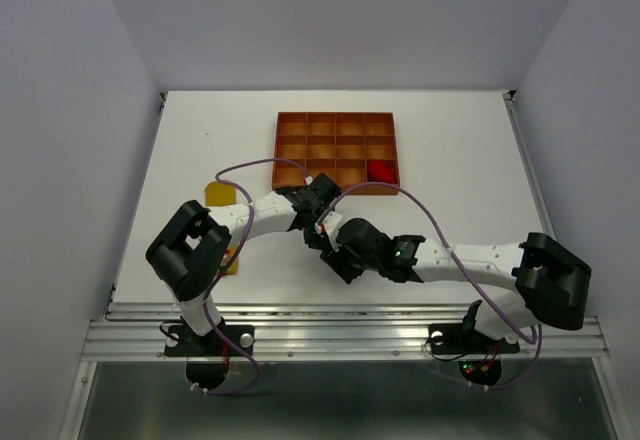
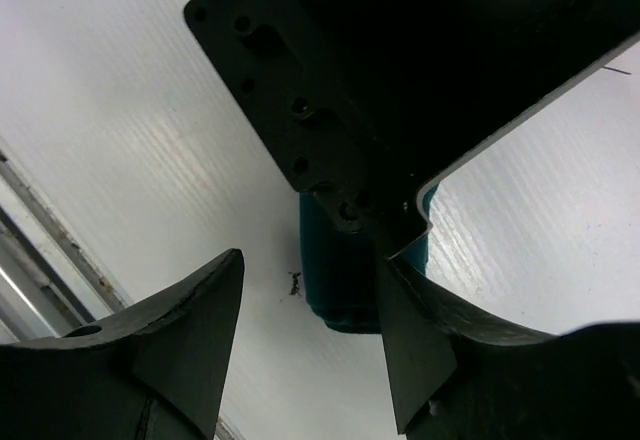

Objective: Roll the socks
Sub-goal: Pick up the sock at the center of the board.

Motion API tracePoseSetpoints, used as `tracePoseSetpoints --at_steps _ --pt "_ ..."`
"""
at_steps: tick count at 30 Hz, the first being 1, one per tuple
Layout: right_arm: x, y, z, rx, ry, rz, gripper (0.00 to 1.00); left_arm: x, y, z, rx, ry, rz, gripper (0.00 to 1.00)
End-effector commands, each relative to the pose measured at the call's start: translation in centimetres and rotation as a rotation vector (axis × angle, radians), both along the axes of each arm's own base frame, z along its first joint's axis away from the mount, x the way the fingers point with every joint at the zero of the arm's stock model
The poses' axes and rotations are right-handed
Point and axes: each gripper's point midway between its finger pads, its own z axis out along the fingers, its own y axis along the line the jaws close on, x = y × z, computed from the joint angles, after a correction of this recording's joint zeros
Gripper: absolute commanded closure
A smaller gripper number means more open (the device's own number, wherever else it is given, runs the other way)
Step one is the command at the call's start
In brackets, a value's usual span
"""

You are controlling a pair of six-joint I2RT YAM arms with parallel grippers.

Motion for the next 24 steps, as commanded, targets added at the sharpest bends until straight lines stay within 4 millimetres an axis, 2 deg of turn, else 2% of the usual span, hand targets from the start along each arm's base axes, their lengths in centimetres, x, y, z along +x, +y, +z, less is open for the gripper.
tracePoseSetpoints --at_steps 1,7,11,13,18,24 --pt "1.5 0.8 0.3 -0.019 -0.055 -0.031 0.4 -1.2 1.6 -1.5 0.099 0.042 -0.007 0.68" --pt "1.8 -0.1 -1.5 -0.096 -0.048 -0.06 0.4 -1.2 1.6 -1.4 0.099 0.04 -0.01 0.68" --pt "2.4 -1.9 -3.3 -0.214 -0.057 -0.113 0.41 -1.1 1.5 -1.0 0.095 0.032 -0.014 0.67" --pt "2.3 -2.5 -4.3 -0.257 -0.042 -0.118 0.43 -1.1 1.4 -0.8 0.091 0.034 -0.019 0.67" --pt "1.8 -3.1 -5.2 -0.293 -0.021 -0.113 0.43 -0.8 1.5 -0.7 0.098 0.026 -0.02 0.67" --pt "1.3 -4.6 -7.8 -0.397 0.0 -0.117 0.44 0.5 1.5 0.1 0.089 0.006 -0.009 0.67"
